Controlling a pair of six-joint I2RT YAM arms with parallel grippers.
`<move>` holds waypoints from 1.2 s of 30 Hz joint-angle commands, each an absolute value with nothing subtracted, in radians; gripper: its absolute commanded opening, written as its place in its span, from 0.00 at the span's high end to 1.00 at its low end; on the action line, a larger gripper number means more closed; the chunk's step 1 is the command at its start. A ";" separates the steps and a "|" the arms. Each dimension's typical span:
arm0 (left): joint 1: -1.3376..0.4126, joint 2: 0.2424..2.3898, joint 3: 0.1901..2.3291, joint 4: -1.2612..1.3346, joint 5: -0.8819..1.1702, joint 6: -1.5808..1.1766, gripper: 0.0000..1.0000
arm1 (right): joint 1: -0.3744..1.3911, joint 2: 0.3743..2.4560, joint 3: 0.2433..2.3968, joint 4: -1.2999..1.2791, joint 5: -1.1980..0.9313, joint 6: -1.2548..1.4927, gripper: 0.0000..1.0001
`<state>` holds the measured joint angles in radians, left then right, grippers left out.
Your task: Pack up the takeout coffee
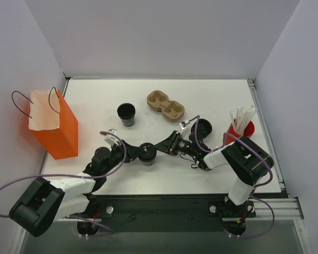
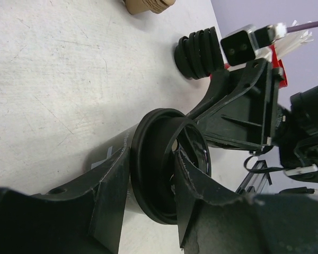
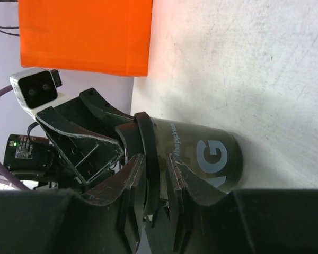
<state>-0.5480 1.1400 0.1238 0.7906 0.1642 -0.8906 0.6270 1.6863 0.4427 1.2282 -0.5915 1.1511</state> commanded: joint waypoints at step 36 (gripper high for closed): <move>-0.604 1.319 0.061 0.566 0.114 -0.856 0.57 | 0.627 1.511 0.302 1.200 -0.635 1.072 0.63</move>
<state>-0.5903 1.2476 0.1223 0.9337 0.1272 -0.9325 0.5991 1.5425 0.2985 1.2198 -0.6449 1.1206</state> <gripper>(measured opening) 0.436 0.377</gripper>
